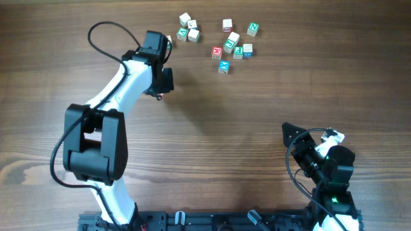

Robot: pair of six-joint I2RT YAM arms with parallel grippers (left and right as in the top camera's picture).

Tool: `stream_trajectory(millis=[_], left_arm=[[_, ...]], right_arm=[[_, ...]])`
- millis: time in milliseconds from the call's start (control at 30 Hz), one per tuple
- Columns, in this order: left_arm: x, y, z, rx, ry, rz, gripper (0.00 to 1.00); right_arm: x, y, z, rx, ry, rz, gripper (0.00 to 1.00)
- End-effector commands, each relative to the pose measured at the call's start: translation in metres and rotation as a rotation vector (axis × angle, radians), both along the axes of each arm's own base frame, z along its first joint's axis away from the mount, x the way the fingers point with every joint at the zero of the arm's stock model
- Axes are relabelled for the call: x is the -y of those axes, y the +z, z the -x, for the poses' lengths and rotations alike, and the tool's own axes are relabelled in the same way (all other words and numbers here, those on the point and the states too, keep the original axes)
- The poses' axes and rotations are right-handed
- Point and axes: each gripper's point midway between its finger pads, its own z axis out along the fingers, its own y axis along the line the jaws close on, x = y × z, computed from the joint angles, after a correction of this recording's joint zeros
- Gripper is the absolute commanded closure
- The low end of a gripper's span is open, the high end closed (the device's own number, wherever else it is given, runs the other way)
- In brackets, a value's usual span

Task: Form a circle

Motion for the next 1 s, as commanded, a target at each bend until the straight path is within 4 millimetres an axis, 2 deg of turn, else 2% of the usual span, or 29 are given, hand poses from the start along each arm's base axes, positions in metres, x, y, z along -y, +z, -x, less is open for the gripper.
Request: stream_trajectory(millis=[0,100,267,300,333,367,433,500,667,867,967], left_arm=[[-0.014,-0.017,0.007,-0.015,-0.057,0.035,0.88],[-0.005,-0.029,0.005,0.024,-0.173,0.152,0.87],[-0.008,-0.031,0.005,0.039,-0.438,0.081,0.83],[-0.008,-0.031,0.004,0.045,-0.481,0.068,0.79],[-0.011,-0.031,0.003,0.049,-0.510,0.044,0.74],[-0.016,-0.031,0.000,0.054,-0.517,0.009,0.73],[-0.020,-0.031,-0.002,0.056,-0.510,-0.017,0.78],[-0.022,-0.031,-0.002,0.056,-0.502,-0.018,0.78],[-0.022,-0.031,-0.002,0.056,-0.502,-0.018,0.59],[-0.022,-0.031,-0.002,0.056,-0.502,-0.018,0.45],[-0.022,-0.031,-0.002,0.056,-0.502,-0.019,0.26]], right_arm=[[-0.002,0.002,0.000,0.006,0.011,-0.008,0.00],[-0.002,0.002,0.000,0.006,0.012,-0.007,0.00],[-0.002,0.002,0.000,0.006,0.011,-0.006,0.00],[-0.002,0.002,0.000,0.006,0.011,-0.007,0.00],[-0.002,0.002,0.000,0.005,0.011,-0.007,0.00],[-0.002,0.001,0.000,0.005,0.011,-0.007,0.00],[-0.002,0.001,0.000,0.005,0.012,-0.006,0.01],[-0.002,0.001,0.000,0.005,0.012,-0.006,0.00],[-0.002,0.001,0.000,0.005,0.011,-0.006,0.00],[-0.002,0.001,0.000,0.005,0.011,-0.006,0.00],[-0.002,0.001,0.000,0.005,0.011,-0.006,0.00]])
